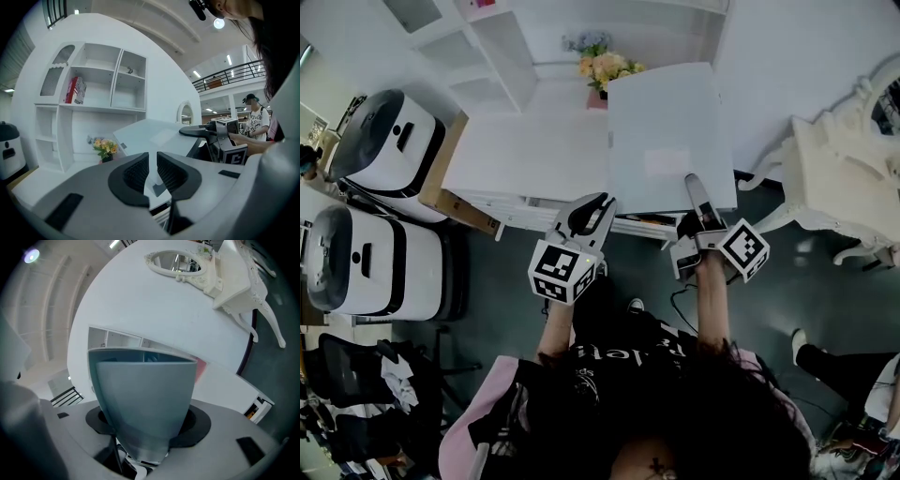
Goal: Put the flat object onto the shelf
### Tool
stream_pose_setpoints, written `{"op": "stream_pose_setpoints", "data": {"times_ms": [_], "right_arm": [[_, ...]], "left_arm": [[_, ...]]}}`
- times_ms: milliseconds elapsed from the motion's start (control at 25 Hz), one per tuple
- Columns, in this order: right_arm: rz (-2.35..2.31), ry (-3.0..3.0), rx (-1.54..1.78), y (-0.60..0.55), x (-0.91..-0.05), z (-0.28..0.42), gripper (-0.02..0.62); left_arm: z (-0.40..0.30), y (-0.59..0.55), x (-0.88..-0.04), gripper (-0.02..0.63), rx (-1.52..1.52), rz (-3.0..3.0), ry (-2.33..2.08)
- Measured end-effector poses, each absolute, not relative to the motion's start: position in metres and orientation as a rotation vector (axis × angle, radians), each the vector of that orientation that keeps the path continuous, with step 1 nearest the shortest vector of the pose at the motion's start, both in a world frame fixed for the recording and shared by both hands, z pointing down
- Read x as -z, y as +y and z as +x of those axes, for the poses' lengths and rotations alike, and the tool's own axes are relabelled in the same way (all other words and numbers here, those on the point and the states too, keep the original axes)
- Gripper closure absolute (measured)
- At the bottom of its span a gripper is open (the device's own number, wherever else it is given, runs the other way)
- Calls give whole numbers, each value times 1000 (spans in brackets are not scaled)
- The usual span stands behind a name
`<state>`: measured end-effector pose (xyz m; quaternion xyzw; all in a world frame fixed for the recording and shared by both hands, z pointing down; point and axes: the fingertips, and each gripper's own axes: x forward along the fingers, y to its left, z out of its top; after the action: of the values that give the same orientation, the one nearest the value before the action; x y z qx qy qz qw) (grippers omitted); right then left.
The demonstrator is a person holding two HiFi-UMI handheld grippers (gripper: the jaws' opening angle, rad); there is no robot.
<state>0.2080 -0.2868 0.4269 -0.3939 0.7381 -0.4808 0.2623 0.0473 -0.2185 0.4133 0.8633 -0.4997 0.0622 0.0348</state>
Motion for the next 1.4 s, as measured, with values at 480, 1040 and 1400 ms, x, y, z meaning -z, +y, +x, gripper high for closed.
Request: {"op": "stream_pose_setpoints", "data": {"times_ms": [480,1040,1400], "right_arm": [[-1062,1992,1082,-369,-356,198,282],[-926,1994,904,-427,-254,187,282],[-917,1929,874,-457,-218,179,282]], "left_arm": [[15,-314,-386,543,-104,2748,-1470],[-15,-384,-373,543,-74,2757,-1436],[-21,-387,-372,543,-67,2773,-1395]]}}
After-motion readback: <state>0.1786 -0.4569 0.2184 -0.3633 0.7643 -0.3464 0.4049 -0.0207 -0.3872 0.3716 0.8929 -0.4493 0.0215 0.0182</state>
